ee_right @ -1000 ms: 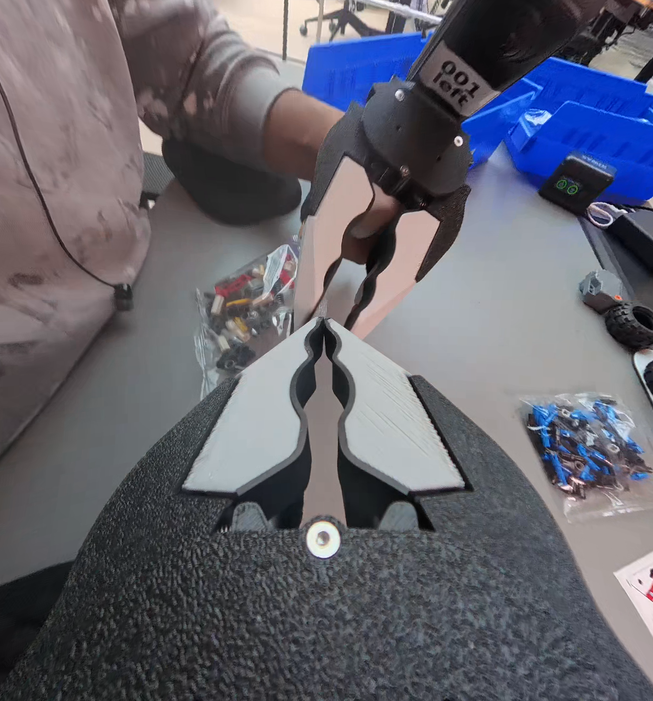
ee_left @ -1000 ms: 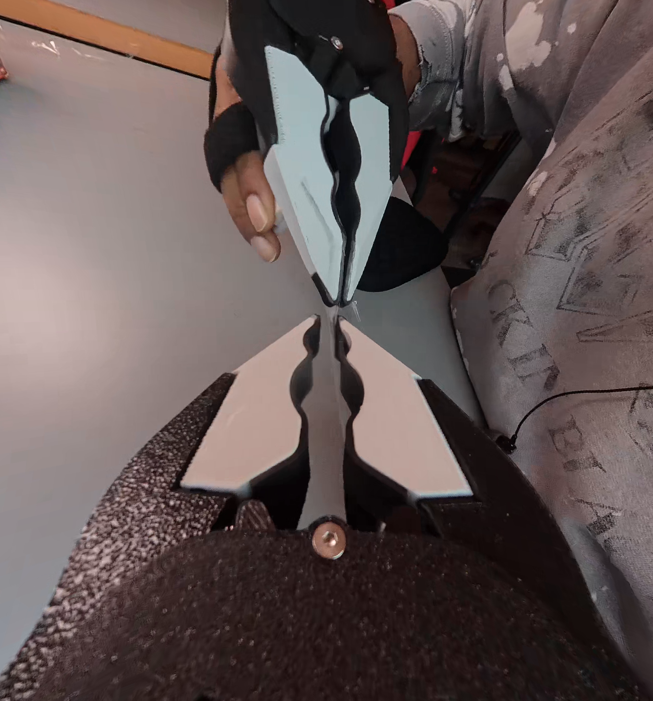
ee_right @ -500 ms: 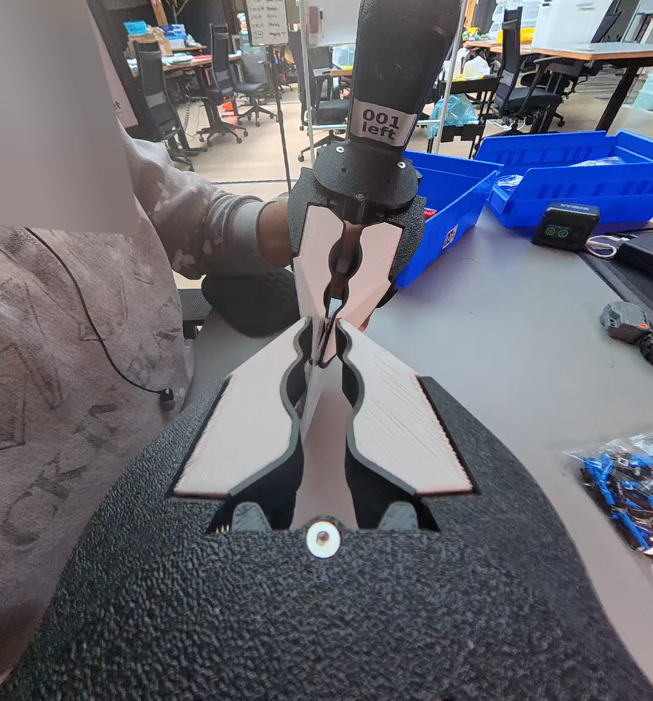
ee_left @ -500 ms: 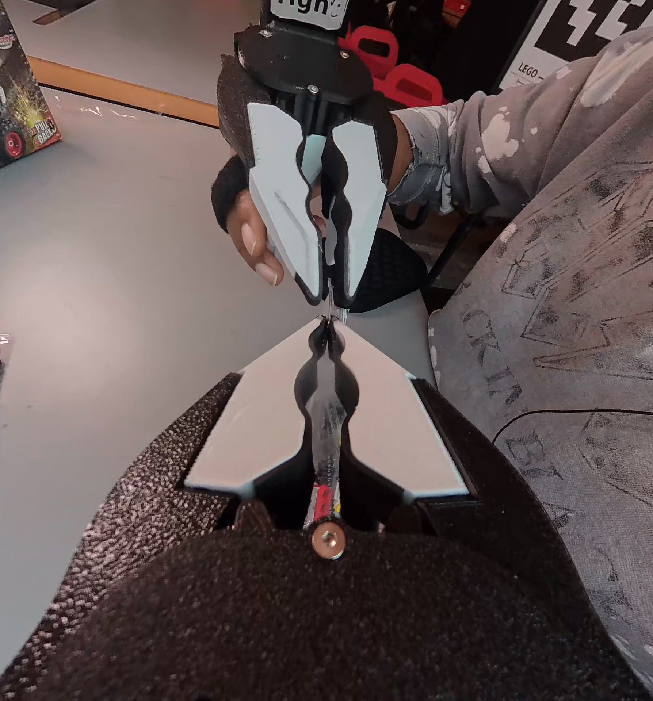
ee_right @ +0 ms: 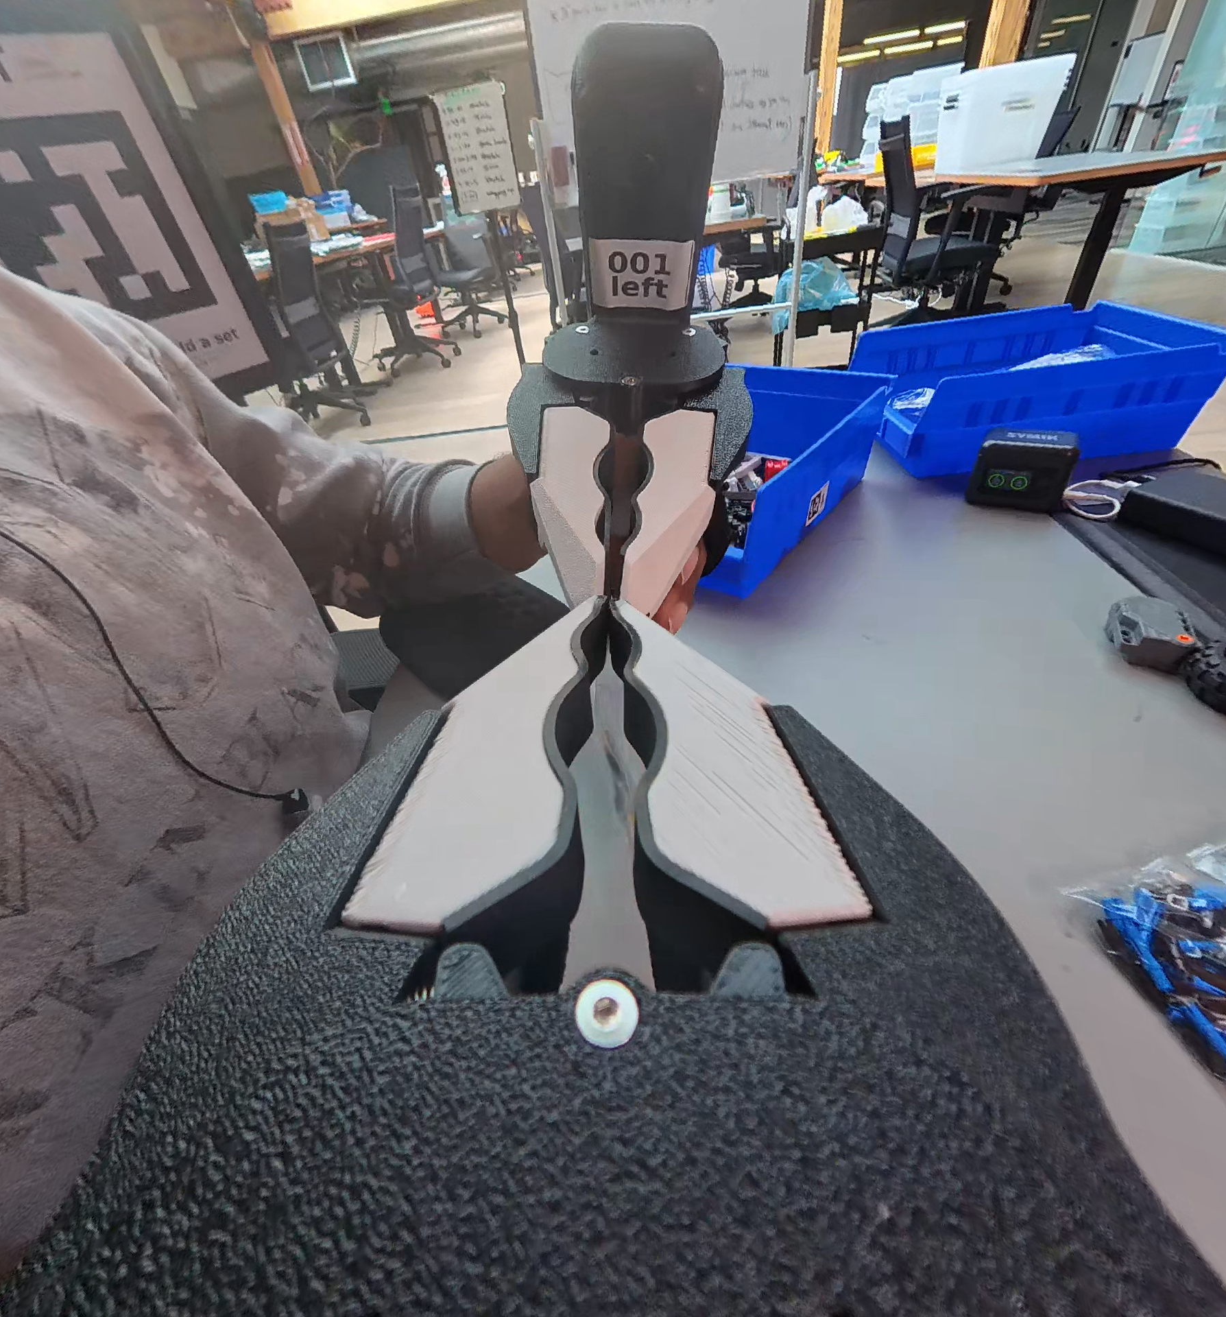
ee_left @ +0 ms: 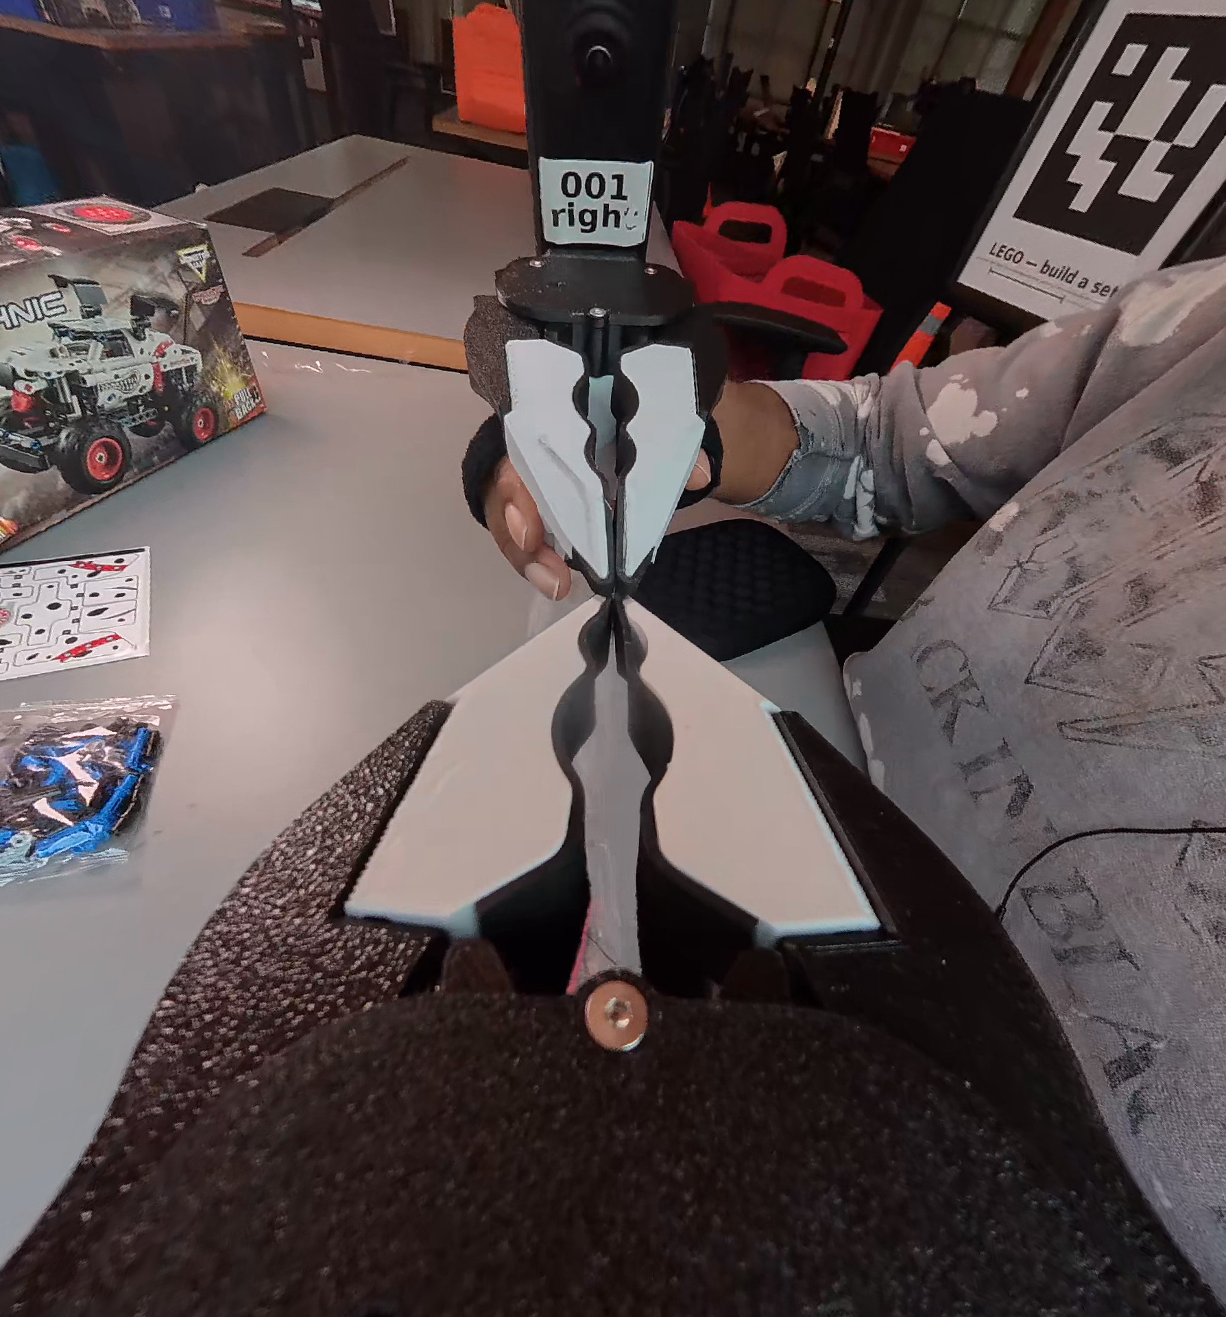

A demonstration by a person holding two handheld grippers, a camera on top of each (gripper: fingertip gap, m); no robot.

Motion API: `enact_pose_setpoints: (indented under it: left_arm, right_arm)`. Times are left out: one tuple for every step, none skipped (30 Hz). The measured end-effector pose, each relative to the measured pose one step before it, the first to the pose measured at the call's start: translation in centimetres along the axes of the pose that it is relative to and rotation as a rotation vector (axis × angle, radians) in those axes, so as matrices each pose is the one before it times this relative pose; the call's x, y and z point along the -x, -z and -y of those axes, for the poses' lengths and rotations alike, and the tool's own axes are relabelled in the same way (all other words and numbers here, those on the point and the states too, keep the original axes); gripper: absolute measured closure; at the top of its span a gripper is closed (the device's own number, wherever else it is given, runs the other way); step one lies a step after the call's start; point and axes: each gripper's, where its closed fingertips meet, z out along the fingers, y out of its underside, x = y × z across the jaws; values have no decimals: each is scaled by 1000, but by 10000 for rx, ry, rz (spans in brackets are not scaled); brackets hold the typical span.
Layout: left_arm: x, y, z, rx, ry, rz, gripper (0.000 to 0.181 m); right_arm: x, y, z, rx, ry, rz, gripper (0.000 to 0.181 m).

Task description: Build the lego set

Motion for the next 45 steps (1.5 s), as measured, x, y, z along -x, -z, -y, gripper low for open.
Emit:
enact_pose_setpoints:
  left_arm:
    - [-491, 75, 63, 44, 68, 2, 181]
    - [-503, 68, -92, 111, 22, 12, 181]
    - [-441, -1, -258, 181, -28, 14, 181]
    - [-379, -68, -390, 251, -47, 6, 181]
    - [-354, -136, -393, 251, -51, -20, 181]
    - [-334, -142, -272, 192, -39, -49, 181]
    - [-305, -122, -160, 143, -67, -62, 181]
    - [-190, -97, -36, 87, -134, -20, 181]
    - [-41, -70, 46, 33, -146, 53, 181]
    - [33, -47, 65, 16, -94, 48, 181]
    - [-13, -25, 52, -4, -63, -6, 181]
    - [27, -13, 56, -44, -61, -16, 181]
    - [85, 26, 62, -69, -56, 6, 181]
    - [105, 44, 50, -63, -47, 6, 181]
    - [99, 54, 31, -49, -48, 2, 181]
    - [157, 48, 36, -50, -48, 29, 181]
    - [195, 62, 47, -62, -28, 46, 181]
    - [173, 60, 76, -94, 5, 33, 181]
    - [121, 73, 93, -131, 31, 19, 181]
    - [81, 96, 105, -145, 61, 12, 181]
    - [63, 109, 101, -150, 92, 8, 181]
    - [58, 119, 112, -151, 88, 16, 181]
    - [-2, 114, 158, -154, 71, 1, 181]
    - [-49, 131, 223, -166, 76, -23, 181]
    - [-21, 153, 316, -178, 104, -23, 181]
    - [-45, 174, 346, -188, 136, -59, 181]
    - [-111, 158, 370, -205, 142, -109, 181]
    - [-124, 152, 357, -220, 128, -122, 181]
    - [-107, 124, 257, -188, 128, -106, 181]
    - [-75, 95, 142, -135, 142, -98, 181]
    - [-58, 63, 55, -122, 179, -109, 181]
    - [-55, 13, 2, -142, 269, -155, 181]
    - [-63, -23, -92, -126, 363, -207, 181]
    - [37, -66, -208, -65, 380, -172, 181]
    - [159, -68, -369, 72, 320, -69, 181]
    - [304, -83, -544, 243, 143, 87, 181]
    - [303, -118, -655, 383, -20, 157, 181]
    - [146, -139, -611, 398, -21, 84, 181]
    - [63, -156, -446, 304, 81, 4, 181]
    - [92, -197, -449, 293, 150, -48, 181]
    - [175, -282, -531, 312, 122, -48, 181]
    - [225, -337, -519, 269, 161, -113, 181]
    - [164, -305, -345, 161, 281, -253, 181]
    - [142, -187, -120, 41, 359, -344, 181]
    - [211, -94, 48, -23, 354, -316, 181]
  right_arm:
    - [430, -57, 183, -155, 67, -19, 181]
    - [485, -99, 25, -159, -57, 27, 181]
    - [494, -104, -123, -145, -100, 32, 181]
    - [403, -80, -330, -71, -61, -3, 181]
    - [360, -26, -415, -4, -9, -1, 181]
    - [347, 10, -318, -45, -4, 17, 181]
    - [329, 40, -213, -38, -56, 48, 181]
    - [270, 56, -94, -21, -78, 62, 181]
    - [98, 84, 15, -25, -17, -2, 181]
    - [-30, 82, 51, -20, 6, -29, 181]
    - [11, 64, 38, 15, -22, 53, 181]
    - [15, 39, 42, 8, -47, 99, 181]
    - [-78, 40, 60, 4, -55, 82, 181]
    - [-124, 27, 54, 9, -68, 80, 181]
    - [-92, 22, 28, 36, -54, 103, 181]
    - [-119, 36, 35, 27, -7, 84, 181]
    - [-188, 52, 28, 17, -4, 39, 181]
    - [-162, 56, -4, 22, -28, 64, 181]
    - [-124, 71, 34, -21, -54, 80, 181]
    - [-114, 59, 80, -54, -82, 70, 181]
    - [-69, 30, 61, -48, -75, 46, 181]
    - [-60, -3, 88, -61, -60, 11, 181]
    - [-24, -52, 119, -84, -55, -6, 181]
    - [69, -79, 195, -104, -41, 24, 181]
    - [54, -69, 320, -172, -39, -21, 181]
    - [28, -69, 369, -183, -29, -60, 181]
    - [107, -84, 384, -180, -23, -39, 181]
    - [125, -99, 365, -186, -14, -46, 181]
    - [108, -97, 309, -148, 15, -77, 181]
    - [65, -93, 163, -61, 73, -111, 181]
    - [54, -73, 45, 7, 104, -112, 181]
    - [47, -45, -9, 29, 68, -86, 181]
    - [69, 5, -72, 82, 27, -23, 181]
    - [21, 27, -205, 211, 3, -12, 181]
    - [-100, 56, -351, 339, 67, -73, 181]
    - [-155, 28, -590, 531, 161, -124, 181]
    - [-214, -9, -705, 635, 257, -186, 181]
    - [25, -68, -755, 673, 321, -65, 181]
    - [123, -66, -498, 550, 368, -52, 181]
    - [108, -64, -452, 587, 576, -134, 181]
    - [134, -85, -625, 783, 905, -204, 181]
    - [119, -99, -677, 899, 1163, -290, 181]
    - [186, -104, -564, 863, 1210, -246, 181]
    - [84, -29, -303, 667, 1157, -284, 181]
    - [-99, 21, -205, 539, 1215, -379, 181]
